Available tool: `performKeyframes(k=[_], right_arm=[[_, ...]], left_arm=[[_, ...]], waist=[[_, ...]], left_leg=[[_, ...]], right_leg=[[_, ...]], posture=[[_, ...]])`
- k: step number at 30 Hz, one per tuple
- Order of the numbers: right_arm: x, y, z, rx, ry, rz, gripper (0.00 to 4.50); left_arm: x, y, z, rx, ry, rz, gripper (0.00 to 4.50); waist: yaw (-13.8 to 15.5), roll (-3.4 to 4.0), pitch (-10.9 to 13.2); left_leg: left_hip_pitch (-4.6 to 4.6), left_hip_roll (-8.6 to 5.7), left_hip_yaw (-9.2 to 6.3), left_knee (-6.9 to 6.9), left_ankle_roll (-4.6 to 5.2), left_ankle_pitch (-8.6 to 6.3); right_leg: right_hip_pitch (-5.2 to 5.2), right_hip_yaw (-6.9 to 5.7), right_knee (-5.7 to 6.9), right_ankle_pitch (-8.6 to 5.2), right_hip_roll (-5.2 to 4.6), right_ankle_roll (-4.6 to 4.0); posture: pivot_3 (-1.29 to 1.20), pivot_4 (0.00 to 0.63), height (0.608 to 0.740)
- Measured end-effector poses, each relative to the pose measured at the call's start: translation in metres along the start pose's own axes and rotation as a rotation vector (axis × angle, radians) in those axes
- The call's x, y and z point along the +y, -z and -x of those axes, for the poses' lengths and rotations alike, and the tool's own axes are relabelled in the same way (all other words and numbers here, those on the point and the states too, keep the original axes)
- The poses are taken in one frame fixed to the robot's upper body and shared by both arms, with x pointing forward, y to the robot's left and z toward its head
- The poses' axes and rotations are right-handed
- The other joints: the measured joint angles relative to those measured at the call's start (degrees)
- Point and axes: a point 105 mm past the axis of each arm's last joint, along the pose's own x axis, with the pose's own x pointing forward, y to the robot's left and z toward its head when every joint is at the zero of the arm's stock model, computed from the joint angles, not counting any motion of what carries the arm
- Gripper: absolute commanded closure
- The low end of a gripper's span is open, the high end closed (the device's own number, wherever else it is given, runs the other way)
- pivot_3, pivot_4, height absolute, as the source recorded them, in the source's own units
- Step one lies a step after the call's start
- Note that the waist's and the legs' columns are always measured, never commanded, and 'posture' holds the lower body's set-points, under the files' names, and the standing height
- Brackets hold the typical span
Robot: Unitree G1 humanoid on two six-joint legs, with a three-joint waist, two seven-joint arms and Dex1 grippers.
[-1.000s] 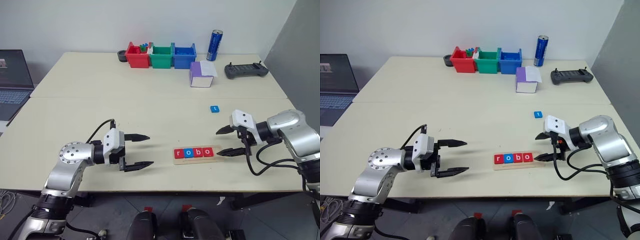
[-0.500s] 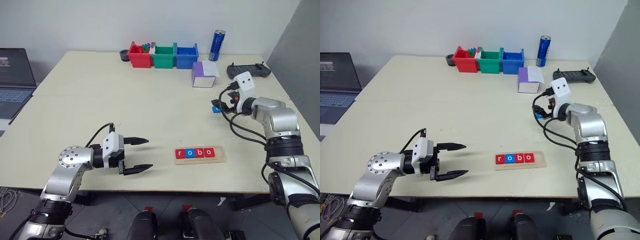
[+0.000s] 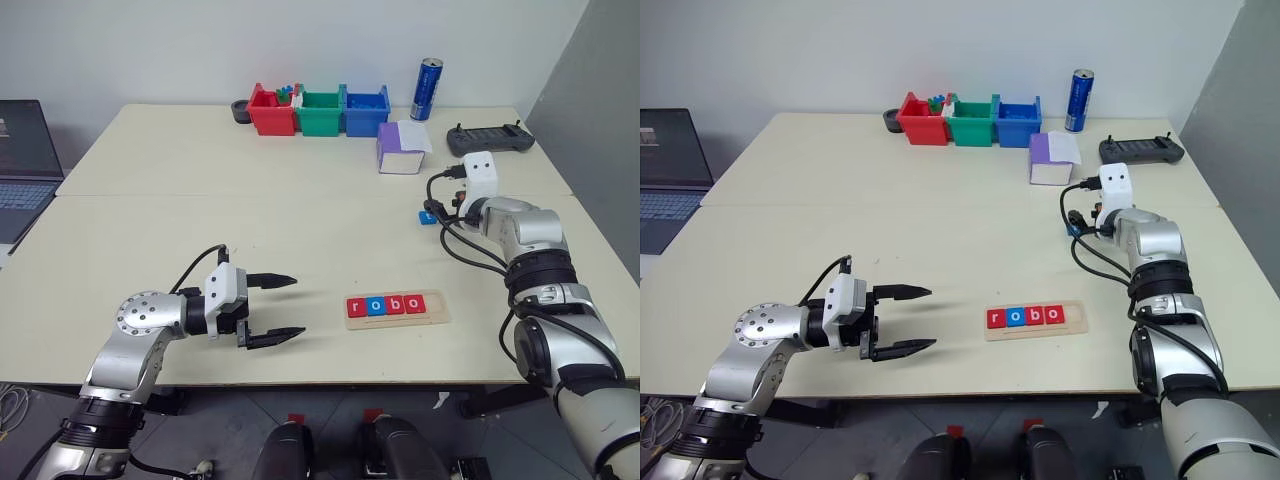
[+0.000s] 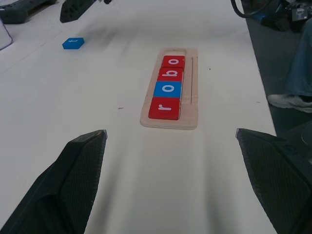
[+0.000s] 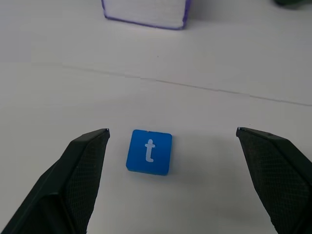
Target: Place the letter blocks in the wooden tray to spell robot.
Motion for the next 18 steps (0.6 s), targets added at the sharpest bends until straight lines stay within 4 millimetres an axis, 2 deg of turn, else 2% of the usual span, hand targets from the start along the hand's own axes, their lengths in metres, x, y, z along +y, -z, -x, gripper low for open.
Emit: performKeyframes(k=[11,18], right_arm=[[0.01,0.001,-0.02,-0.031,0.055,-0.043,0.06],[0.028,0.017,-0.027,0.005,0.015,-0.042,0.06]], left_arm=[[-0.002,0.001,0.001,0.003,-0.004,0.004,0.0],[-0.006,0.002,0.004,0.015,-0.018,0.006,0.0]], waist=[[-0.6,0.0,0.0],[-0.6,0.0,0.0]], left_leg=[[0.01,0.02,0.01,-0.04,0.0,0.0],[0.02,0.02,0.0,-0.04,0.0,0.0]], right_leg=[[0.0,0.03,0.0,0.0,0.01,0.0],[0.0,0.02,0.0,0.0,0.01,0.0]], posture=[[0.0,0.15,0.74],[0.0,0.15,0.74]])
